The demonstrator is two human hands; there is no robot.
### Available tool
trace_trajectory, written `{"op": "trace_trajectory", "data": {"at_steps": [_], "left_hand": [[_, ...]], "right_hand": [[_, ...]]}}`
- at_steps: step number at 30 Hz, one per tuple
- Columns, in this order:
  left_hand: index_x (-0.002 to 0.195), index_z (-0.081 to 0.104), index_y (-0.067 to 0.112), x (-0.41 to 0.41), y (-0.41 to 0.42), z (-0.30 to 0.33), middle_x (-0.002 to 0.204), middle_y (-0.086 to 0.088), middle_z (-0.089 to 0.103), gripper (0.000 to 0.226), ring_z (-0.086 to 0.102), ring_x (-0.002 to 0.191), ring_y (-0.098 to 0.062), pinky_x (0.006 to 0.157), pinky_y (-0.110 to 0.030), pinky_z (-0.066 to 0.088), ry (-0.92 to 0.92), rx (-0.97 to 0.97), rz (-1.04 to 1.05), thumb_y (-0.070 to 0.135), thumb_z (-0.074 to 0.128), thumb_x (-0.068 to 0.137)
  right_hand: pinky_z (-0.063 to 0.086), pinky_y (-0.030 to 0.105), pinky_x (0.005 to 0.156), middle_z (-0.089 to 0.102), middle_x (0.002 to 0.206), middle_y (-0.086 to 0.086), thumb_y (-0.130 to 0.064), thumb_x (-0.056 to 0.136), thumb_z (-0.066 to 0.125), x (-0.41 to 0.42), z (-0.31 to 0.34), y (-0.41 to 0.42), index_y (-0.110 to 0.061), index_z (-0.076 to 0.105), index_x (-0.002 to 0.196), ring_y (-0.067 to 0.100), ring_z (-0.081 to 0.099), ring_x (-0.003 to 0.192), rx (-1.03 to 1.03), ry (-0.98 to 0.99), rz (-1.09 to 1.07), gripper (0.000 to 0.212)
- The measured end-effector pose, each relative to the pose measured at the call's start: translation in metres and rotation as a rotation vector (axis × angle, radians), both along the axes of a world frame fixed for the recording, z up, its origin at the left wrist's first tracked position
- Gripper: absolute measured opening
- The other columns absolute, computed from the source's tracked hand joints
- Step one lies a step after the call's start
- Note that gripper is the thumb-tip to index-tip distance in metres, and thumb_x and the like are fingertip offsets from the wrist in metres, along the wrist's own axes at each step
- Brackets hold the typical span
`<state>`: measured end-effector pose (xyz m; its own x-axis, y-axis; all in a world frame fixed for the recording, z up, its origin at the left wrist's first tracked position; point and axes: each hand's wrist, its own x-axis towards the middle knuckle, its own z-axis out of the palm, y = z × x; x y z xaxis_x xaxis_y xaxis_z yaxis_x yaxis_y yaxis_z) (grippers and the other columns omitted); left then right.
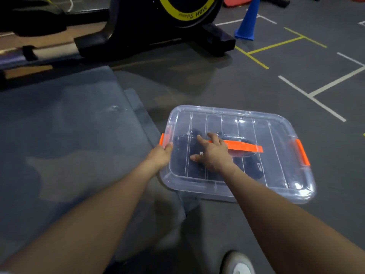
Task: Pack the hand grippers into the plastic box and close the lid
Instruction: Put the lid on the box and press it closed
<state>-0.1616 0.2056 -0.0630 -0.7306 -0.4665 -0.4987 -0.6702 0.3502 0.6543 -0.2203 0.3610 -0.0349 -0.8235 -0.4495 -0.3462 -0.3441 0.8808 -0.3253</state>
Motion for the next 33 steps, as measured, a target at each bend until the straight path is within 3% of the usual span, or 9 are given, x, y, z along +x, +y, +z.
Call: {"op": "trace_trajectory", "data": {"at_steps": [2, 5, 8, 12, 16, 20, 25, 28, 33], "left_hand": [[0.122, 0.057, -0.001, -0.001, -0.001, -0.003, 0.120, -0.022, 0.062, 0.052, 0.060, 0.109, -0.037, 0.096, -0.039, 0.048, 0.055, 0.083, 0.105, 0.041, 0.046, 0.094], [0.106, 0.062, 0.001, -0.002, -0.002, 0.001, 0.112, -0.024, 0.060, 0.042, 0.058, 0.103, -0.035, 0.089, -0.039, 0.047, 0.112, -0.121, 0.147, 0.037, 0.061, 0.085], [0.110, 0.061, 0.006, -0.005, 0.000, 0.007, 0.117, -0.022, 0.057, 0.036, 0.053, 0.109, -0.035, 0.092, -0.039, 0.045, 0.092, -0.297, 0.062, 0.033, 0.061, 0.086], [0.108, 0.062, 0.006, -0.009, 0.004, 0.013, 0.110, -0.019, 0.065, 0.030, 0.061, 0.101, -0.039, 0.083, -0.041, 0.050, 0.042, -0.357, 0.032, 0.028, 0.059, 0.088], [0.100, 0.063, 0.003, -0.012, 0.006, 0.021, 0.107, -0.021, 0.065, 0.024, 0.060, 0.101, -0.041, 0.084, -0.043, 0.050, 0.044, -0.442, 0.003, 0.023, 0.059, 0.088], [0.107, 0.059, -0.003, -0.009, 0.008, 0.033, 0.113, -0.024, 0.062, 0.032, 0.059, 0.104, -0.040, 0.084, -0.040, 0.046, -0.009, -0.465, -0.140, 0.025, 0.055, 0.092], [0.135, 0.040, 0.011, 0.023, 0.032, 0.048, 0.139, -0.010, 0.040, 0.050, 0.043, 0.126, -0.032, 0.102, -0.042, 0.041, 0.060, -0.636, -0.396, 0.038, 0.048, 0.094], [0.137, 0.039, 0.016, 0.038, 0.054, 0.056, 0.140, -0.004, 0.039, 0.053, 0.043, 0.129, -0.027, 0.104, -0.039, 0.038, 0.130, -0.654, -0.607, 0.037, 0.053, 0.091], [0.134, 0.040, 0.016, 0.061, 0.086, 0.058, 0.135, -0.006, 0.041, 0.057, 0.047, 0.124, -0.027, 0.098, -0.039, 0.042, 0.019, -0.690, -0.751, 0.042, 0.058, 0.087]], "right_hand": [[0.012, 0.048, 0.120, 0.006, 0.159, 0.006, -0.048, 0.088, 0.057, 0.000, 0.000, 0.000, -0.028, 0.020, 0.150, 0.032, 0.007, 0.147, -0.002, -0.003, -0.005, 0.075], [0.011, 0.048, 0.121, 0.006, 0.160, 0.006, -0.048, 0.088, 0.056, 0.001, 0.000, 0.001, -0.028, 0.018, 0.150, 0.032, 0.006, 0.147, -0.005, -0.008, -0.009, 0.075], [0.010, 0.048, 0.121, 0.004, 0.160, 0.004, -0.047, 0.089, 0.055, 0.002, 0.001, 0.002, -0.029, 0.017, 0.151, 0.031, 0.004, 0.147, -0.009, -0.018, -0.007, 0.075], [0.010, 0.048, 0.121, 0.004, 0.160, 0.003, -0.047, 0.089, 0.055, 0.002, 0.000, 0.003, -0.029, 0.018, 0.151, 0.031, 0.003, 0.147, -0.020, -0.022, -0.006, 0.074], [0.010, 0.046, 0.121, 0.004, 0.160, 0.004, -0.047, 0.089, 0.055, 0.000, -0.002, 0.004, -0.029, 0.019, 0.150, 0.031, 0.003, 0.147, -0.029, -0.028, 0.001, 0.074], [0.009, 0.046, 0.121, 0.004, 0.160, 0.005, -0.048, 0.088, 0.056, -0.002, 0.003, 0.003, -0.028, 0.019, 0.150, 0.031, 0.003, 0.147, -0.017, -0.037, 0.011, 0.074], [0.014, 0.037, 0.120, 0.010, 0.159, 0.006, -0.046, 0.089, 0.056, 0.003, 0.020, 0.027, -0.023, 0.030, 0.148, 0.031, 0.013, 0.146, 0.020, -0.055, 0.090, 0.068], [0.018, 0.042, 0.119, 0.015, 0.158, 0.006, -0.047, 0.086, 0.060, 0.014, 0.032, 0.063, -0.028, 0.030, 0.147, 0.034, 0.018, 0.144, 0.046, -0.031, 0.098, 0.071], [0.022, 0.044, 0.118, 0.017, 0.156, 0.008, -0.045, 0.079, 0.069, 0.040, 0.033, 0.118, -0.023, 0.022, 0.150, 0.036, 0.020, 0.142, 0.202, -0.018, 0.106, 0.088]]}}
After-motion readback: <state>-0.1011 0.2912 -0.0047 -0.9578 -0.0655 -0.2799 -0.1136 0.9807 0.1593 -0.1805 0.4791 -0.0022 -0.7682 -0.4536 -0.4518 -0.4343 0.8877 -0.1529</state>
